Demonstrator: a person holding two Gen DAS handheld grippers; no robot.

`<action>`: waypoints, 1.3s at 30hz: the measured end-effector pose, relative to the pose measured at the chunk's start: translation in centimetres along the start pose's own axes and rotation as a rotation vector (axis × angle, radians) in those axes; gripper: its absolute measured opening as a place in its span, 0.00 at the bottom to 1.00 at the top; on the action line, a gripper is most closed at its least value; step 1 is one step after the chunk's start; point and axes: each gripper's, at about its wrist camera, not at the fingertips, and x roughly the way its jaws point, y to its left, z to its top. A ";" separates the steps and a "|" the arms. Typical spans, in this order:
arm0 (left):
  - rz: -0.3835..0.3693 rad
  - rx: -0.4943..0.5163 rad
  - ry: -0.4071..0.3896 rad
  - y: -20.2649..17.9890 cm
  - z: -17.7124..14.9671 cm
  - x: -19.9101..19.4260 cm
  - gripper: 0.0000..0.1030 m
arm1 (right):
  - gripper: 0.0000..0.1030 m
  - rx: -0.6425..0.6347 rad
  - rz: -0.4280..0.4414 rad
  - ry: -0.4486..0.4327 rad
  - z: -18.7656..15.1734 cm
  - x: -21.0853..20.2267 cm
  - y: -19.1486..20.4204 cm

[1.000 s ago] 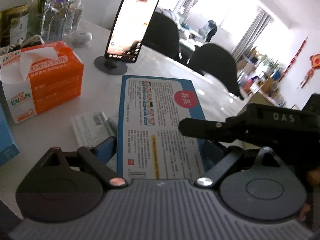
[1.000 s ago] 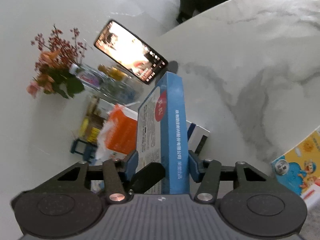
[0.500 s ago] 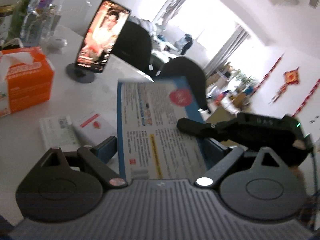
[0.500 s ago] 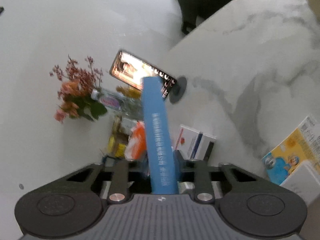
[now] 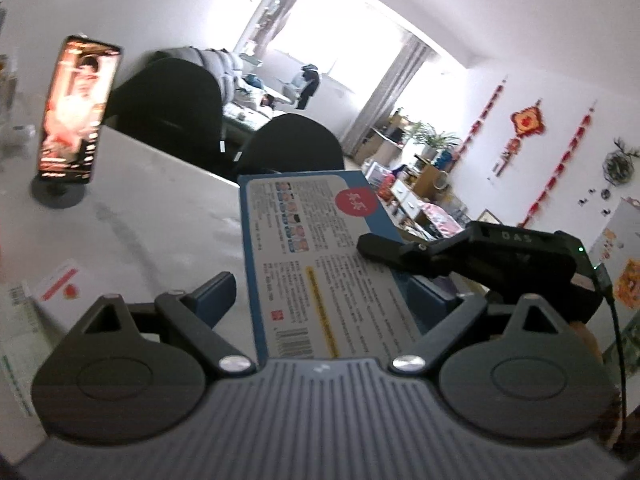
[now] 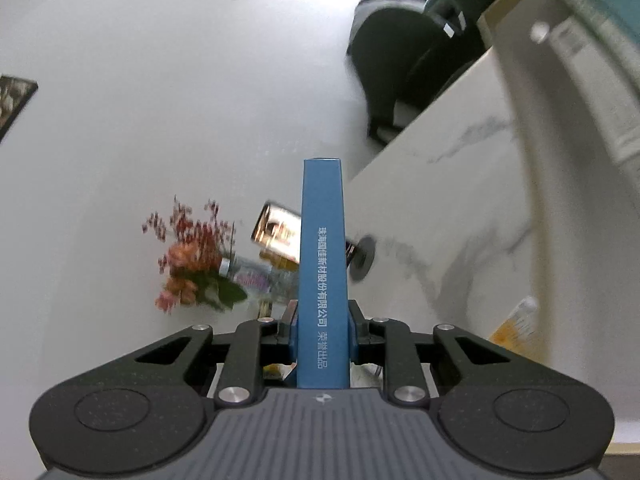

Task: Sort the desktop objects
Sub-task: 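Lift the blue-and-white box upright with the right gripper toward the beige box, then lower the blue-and-white box into the beige box beside the white boxes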

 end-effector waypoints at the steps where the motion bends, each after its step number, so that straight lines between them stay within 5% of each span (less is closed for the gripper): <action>1: -0.005 0.004 0.002 -0.2 0.0 0.2 0.91 | 0.24 0.007 0.001 -0.015 0.3 -0.8 -0.2; 11: -0.039 0.023 0.027 -1.7 -0.1 2.5 0.91 | 0.24 0.026 -0.036 -0.189 3.6 -8.0 -1.3; 28: -0.012 0.013 0.050 -1.6 -0.4 2.9 0.92 | 0.24 0.008 -0.182 -0.328 5.8 -10.5 -3.9; 39: 0.137 0.054 0.111 -2.8 -0.5 3.7 0.92 | 0.24 -0.040 -0.289 -0.351 6.1 -10.3 -4.2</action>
